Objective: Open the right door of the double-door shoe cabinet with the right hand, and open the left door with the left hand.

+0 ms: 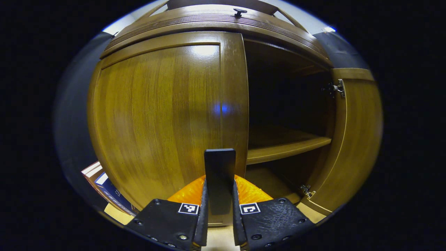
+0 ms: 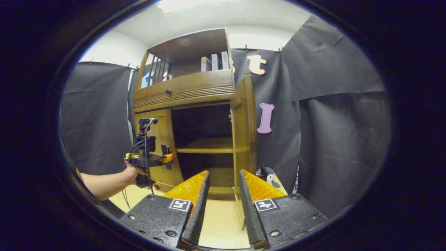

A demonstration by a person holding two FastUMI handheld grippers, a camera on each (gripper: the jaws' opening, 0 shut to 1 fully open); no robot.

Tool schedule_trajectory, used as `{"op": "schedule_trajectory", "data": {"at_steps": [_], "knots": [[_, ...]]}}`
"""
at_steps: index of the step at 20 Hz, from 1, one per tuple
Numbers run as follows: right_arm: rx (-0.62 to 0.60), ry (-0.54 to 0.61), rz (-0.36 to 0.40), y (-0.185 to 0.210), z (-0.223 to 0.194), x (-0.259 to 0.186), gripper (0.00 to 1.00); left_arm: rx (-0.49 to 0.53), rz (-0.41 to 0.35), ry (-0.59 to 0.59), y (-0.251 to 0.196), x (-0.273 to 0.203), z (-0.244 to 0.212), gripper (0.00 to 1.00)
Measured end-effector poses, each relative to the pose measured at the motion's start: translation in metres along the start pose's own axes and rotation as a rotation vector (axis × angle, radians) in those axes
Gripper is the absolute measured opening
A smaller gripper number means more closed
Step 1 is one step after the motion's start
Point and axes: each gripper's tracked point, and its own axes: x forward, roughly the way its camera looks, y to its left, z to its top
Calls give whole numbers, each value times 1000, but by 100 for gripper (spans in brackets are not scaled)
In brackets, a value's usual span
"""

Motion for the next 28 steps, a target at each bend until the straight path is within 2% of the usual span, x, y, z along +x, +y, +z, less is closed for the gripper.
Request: {"op": "schedule_trajectory", "data": {"at_steps": [7,13,22,24,27,28], "knots": [[-81,-2,39,27,3,23,55,-23,-14,-13,1,-21,-6,28],[-86,-6,79,41,3,42,73,-26,-1,3,4,-56,-10,28],[-124,-6,204,91,-2,66,75,-25,24,14,22,-106,-18,28],[-117,-6,210,99,-5,63,74,-21,34,13,27,-118,-20,28],[-110,-4,222,105,-8,67,77,-27,57,15,36,-135,-23,28],[-109,-3,221,106,-8,69,75,-29,64,15,40,-140,-23,28]]}}
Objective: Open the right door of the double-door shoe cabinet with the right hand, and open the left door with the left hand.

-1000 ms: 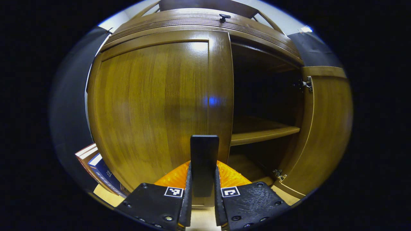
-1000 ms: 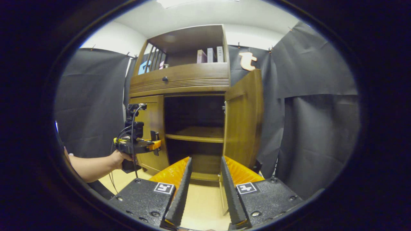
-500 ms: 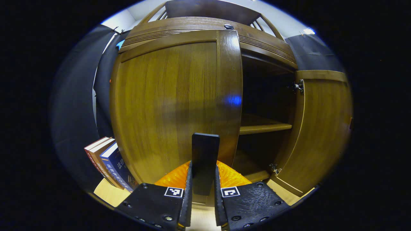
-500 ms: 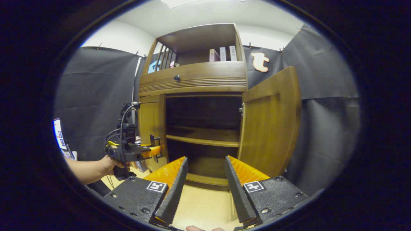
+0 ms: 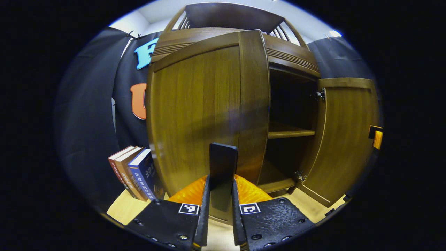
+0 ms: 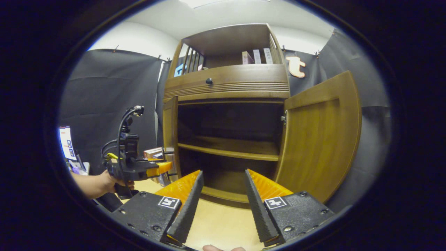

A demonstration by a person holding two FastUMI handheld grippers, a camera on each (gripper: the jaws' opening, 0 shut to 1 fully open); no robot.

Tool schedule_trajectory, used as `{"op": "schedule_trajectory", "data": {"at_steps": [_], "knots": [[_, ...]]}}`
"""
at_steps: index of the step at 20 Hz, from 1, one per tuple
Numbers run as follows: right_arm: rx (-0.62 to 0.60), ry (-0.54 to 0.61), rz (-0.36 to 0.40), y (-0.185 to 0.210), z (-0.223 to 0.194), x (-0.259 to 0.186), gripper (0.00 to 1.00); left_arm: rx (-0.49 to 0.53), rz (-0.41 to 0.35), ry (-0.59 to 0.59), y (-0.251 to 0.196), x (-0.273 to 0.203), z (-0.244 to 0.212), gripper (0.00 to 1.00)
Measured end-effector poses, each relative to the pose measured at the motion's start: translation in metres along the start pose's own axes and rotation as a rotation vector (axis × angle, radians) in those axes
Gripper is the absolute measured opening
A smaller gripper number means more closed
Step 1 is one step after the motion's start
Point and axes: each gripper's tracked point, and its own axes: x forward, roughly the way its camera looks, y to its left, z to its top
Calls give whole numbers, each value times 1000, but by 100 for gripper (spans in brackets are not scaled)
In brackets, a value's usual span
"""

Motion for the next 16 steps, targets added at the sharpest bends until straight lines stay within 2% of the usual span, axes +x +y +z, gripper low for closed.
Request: {"op": "schedule_trajectory", "data": {"at_steps": [1,9,13,16], "knots": [[3,2,5,2,-2,2,77,0,8,3,4,-5,-2,28],[13,57,4,14,-23,23,75,29,100,8,37,-40,-8,27],[24,96,-2,17,-31,34,82,52,146,0,57,-56,-10,27],[36,102,-13,17,-32,40,79,65,183,1,72,-66,-12,27]]}}
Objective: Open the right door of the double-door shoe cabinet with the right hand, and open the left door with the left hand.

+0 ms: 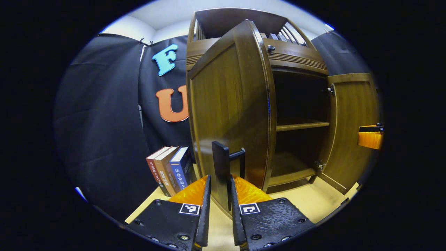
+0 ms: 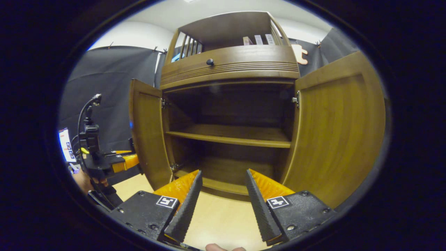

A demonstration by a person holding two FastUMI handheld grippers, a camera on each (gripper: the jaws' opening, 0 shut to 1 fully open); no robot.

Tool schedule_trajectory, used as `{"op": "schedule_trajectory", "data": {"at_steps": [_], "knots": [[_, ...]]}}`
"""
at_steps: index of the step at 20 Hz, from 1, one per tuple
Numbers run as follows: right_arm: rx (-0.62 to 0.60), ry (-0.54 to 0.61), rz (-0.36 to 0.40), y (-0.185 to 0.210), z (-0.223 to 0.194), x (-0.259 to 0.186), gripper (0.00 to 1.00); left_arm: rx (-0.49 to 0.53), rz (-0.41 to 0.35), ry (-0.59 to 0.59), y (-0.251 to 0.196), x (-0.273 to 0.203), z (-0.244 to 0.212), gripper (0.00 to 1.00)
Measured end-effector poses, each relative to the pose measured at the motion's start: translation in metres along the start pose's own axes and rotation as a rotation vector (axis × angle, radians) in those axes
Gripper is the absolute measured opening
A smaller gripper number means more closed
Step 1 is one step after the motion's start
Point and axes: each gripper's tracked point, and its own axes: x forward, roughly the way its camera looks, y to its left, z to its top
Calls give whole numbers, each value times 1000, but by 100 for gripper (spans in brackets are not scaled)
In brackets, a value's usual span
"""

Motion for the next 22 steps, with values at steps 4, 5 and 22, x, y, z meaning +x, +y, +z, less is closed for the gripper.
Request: {"op": "schedule_trajectory", "data": {"at_steps": [4,5,22], "knots": [[-12,0,1,3,1,8,81,-14,46,4,25,-9,-4,26],[-15,-2,0,4,1,11,82,-20,55,5,31,-13,-6,26],[-66,-17,7,14,12,26,89,-114,283,-16,146,-58,-9,18]]}}
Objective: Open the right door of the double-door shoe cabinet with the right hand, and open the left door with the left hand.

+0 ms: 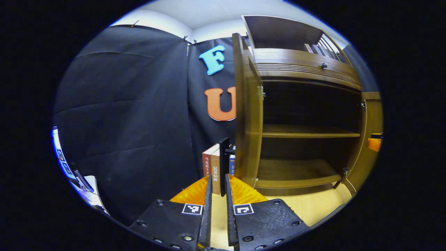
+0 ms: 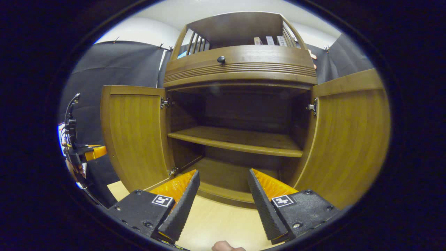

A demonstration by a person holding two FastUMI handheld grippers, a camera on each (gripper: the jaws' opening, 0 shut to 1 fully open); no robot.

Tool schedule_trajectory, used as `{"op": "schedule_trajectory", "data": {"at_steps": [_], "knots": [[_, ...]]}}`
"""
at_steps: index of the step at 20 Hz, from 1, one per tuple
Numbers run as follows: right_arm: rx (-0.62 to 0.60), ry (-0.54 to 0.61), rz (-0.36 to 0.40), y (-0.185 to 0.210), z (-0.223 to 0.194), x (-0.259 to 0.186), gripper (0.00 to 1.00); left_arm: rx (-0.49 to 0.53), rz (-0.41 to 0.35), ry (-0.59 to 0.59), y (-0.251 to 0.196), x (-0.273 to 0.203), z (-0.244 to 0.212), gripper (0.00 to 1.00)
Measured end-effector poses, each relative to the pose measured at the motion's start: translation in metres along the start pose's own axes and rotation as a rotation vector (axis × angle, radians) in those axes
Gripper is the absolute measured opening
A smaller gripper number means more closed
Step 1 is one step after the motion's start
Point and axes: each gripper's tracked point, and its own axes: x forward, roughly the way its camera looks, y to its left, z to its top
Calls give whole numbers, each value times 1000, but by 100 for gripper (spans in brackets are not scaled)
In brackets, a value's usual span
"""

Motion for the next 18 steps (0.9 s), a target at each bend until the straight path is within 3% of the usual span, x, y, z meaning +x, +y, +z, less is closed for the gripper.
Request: {"op": "schedule_trajectory", "data": {"at_steps": [6,9,11,13,15,18], "knots": [[15,-12,-46,-8,5,2,91,14,-23,-78,-22,-22,35,22],[20,-43,-66,-13,16,1,89,25,-72,-119,-56,-27,53,22],[16,-64,-79,-17,24,-6,99,30,-116,-121,-80,-27,61,21],[11,-83,-94,-21,33,-12,98,42,-145,-125,-97,-28,68,21],[12,-103,-108,-28,44,-19,98,58,-169,-139,-114,-30,74,44],[-4,-102,-129,-34,44,-25,100,64,-180,-146,-121,-29,80,55]]}}
